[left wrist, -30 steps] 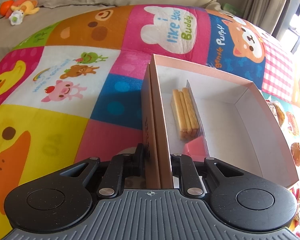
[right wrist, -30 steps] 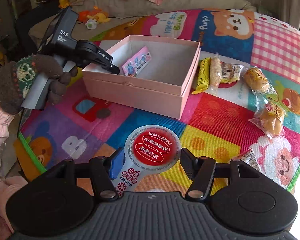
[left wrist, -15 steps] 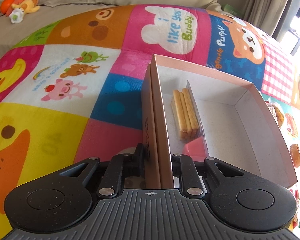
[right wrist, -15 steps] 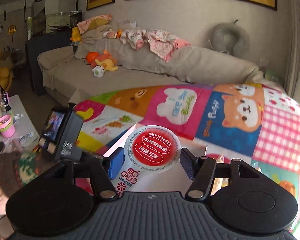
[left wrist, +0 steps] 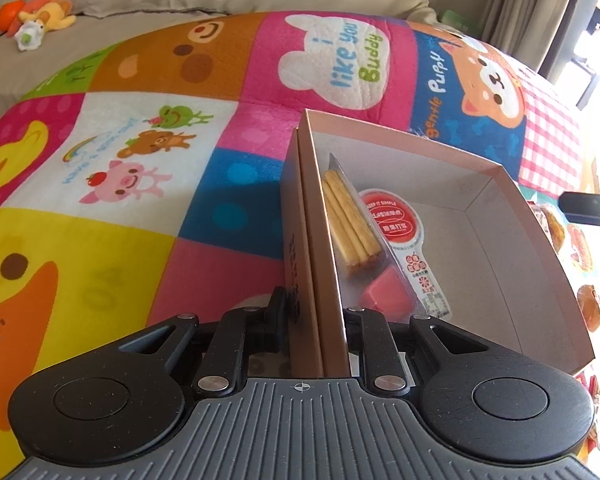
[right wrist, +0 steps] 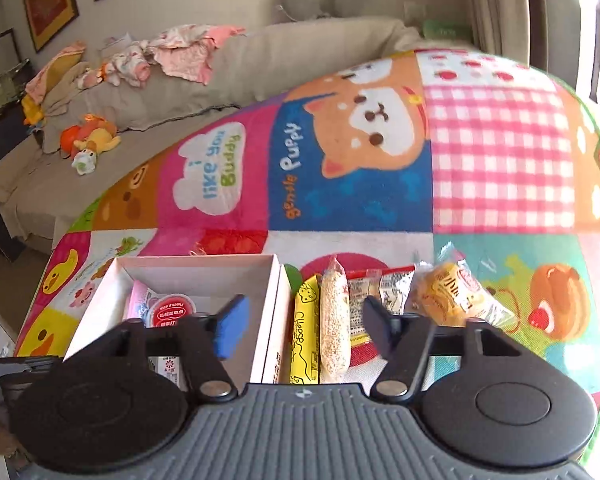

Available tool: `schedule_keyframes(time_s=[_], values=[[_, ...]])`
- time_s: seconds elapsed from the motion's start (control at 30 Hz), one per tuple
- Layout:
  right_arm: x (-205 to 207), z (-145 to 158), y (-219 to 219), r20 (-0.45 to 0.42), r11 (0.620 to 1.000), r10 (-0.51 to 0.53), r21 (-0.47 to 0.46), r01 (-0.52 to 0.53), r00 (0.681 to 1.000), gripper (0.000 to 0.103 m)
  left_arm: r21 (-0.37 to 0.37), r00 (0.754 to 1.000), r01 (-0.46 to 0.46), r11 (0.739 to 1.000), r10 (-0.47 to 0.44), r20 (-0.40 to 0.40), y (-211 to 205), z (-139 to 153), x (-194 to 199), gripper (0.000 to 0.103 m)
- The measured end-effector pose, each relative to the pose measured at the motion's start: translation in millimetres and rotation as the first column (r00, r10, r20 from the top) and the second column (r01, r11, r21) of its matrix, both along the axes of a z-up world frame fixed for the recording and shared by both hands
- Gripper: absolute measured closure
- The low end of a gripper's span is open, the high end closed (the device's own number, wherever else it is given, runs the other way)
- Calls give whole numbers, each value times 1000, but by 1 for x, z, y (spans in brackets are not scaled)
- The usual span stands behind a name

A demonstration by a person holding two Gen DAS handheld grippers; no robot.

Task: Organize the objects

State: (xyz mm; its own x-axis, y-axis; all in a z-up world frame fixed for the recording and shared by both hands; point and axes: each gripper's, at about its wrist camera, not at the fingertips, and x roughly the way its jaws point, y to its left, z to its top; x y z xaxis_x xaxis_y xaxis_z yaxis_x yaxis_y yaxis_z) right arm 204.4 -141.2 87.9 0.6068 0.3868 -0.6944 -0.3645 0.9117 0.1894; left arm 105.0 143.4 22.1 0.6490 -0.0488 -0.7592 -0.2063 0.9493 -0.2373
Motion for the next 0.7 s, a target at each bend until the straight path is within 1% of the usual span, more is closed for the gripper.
schedule_keyframes(time_s=[0.03, 0.07, 0.13, 0.23, 0.37, 0.47, 0.57, 0.7], values=[[11, -8, 1, -42, 1000, -10, 19, 11, 999, 75, 2, 1000, 2, 1000, -2, -1, 0, 0, 0, 83], [21, -13, 3, -70, 999, -13, 42, 16, 997, 76, 3, 1000, 4, 1000, -4, -3, 0, 0, 0, 83], [43, -23, 12, -93, 997, -25, 65, 31, 995, 76, 0, 1000, 7, 1000, -7, -4, 0, 0, 1, 83], [78, -37, 28, -106, 997, -53, 52, 59, 993, 76, -8, 1000, 6, 1000, -6, -4, 2, 0, 1, 82], [117, -62, 40, -198, 996, -50, 68, 65, 979, 79, -10, 1000, 8, 1000, -8, -1, 2, 0, 1, 82], [119, -72, 40, -217, 997, -27, 71, 43, 976, 85, -20, 1000, 6, 1000, -6, 1, 4, 0, 0, 82], [108, -72, 29, -231, 997, 12, 71, 5, 973, 85, -25, 1000, 3, 1000, -3, 4, 4, -1, 0, 81], [81, -75, 6, -288, 997, 52, 75, -32, 956, 85, -31, 1000, 1, 1000, -1, 7, 4, -1, -1, 81]])
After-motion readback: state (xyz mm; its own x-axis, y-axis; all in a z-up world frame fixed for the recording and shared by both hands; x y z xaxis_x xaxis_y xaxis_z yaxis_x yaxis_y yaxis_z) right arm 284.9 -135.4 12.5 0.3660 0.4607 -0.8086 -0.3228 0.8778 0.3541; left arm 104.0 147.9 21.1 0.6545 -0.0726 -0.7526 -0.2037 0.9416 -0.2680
